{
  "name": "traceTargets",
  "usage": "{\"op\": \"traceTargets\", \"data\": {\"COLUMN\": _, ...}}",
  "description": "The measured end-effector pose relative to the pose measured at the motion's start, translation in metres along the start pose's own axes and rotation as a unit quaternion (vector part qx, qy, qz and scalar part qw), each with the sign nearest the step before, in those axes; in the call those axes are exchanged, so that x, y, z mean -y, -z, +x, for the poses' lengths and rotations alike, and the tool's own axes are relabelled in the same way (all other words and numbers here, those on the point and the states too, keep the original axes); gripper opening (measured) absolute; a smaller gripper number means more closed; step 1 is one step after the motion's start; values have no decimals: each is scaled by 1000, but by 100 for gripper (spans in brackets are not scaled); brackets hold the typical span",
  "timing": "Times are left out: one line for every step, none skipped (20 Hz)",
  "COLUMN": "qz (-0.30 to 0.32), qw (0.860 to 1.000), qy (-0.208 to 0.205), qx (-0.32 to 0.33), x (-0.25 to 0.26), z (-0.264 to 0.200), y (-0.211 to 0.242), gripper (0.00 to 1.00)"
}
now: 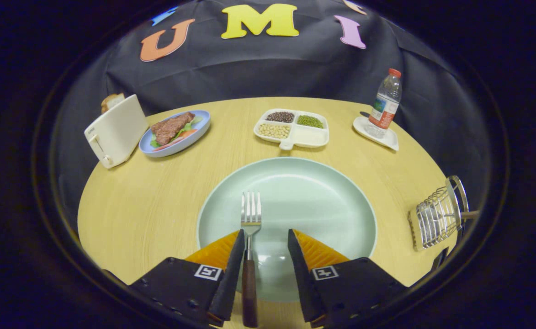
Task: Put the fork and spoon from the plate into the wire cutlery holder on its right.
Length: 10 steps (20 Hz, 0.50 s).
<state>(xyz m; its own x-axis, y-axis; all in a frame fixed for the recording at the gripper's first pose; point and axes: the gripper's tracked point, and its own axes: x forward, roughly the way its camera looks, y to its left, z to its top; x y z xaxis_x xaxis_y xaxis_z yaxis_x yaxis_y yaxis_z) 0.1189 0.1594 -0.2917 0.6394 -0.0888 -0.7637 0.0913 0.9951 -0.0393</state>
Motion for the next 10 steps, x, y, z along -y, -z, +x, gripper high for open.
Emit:
{"op": "traceTargets", "data": {"qz": -1, "qw": 1000, "qy": -2, "qx": -3, "x": 0, "z": 4, "y": 2, "gripper": 50}}
{"op": "traceTargets", "data": {"qz": 0, "qw": 1000, "qy": 1, "qx": -9, "x": 1, "z": 2, "y": 5, "gripper": 44}}
{"op": "traceTargets", "data": {"qz": 1, "qw": 1000, "qy": 0, "qx": -14, "x": 4, "z": -1, "y": 6, "gripper": 37}}
{"op": "traceTargets", "data": {"qz": 1, "qw": 1000, "qy": -1, "qx": -15, "x": 4, "z": -5, "y": 8, "gripper": 33}}
{"op": "traceTargets", "data": {"qz": 1, "qw": 1000, "qy": -3, "qx": -15, "x": 4, "z": -10, "y": 9, "gripper": 32}}
{"op": "traceTargets", "data": {"qz": 0, "qw": 1000, "qy": -5, "qx": -15, "x": 3, "z": -13, "y": 10, "gripper": 32}}
{"op": "traceTargets", "data": {"qz": -4, "qw": 1000, "qy": -8, "qx": -15, "x": 3, "z": -13, "y": 11, "gripper": 33}}
{"op": "traceTargets", "data": {"qz": -8, "qw": 1000, "qy": -8, "qx": -16, "x": 4, "z": -14, "y": 14, "gripper": 33}}
{"op": "traceTargets", "data": {"qz": -8, "qw": 1000, "qy": -7, "qx": -22, "x": 6, "z": -13, "y": 18, "gripper": 33}}
{"op": "traceTargets", "data": {"qz": -9, "qw": 1000, "qy": -6, "qx": -29, "x": 9, "z": -12, "y": 21, "gripper": 33}}
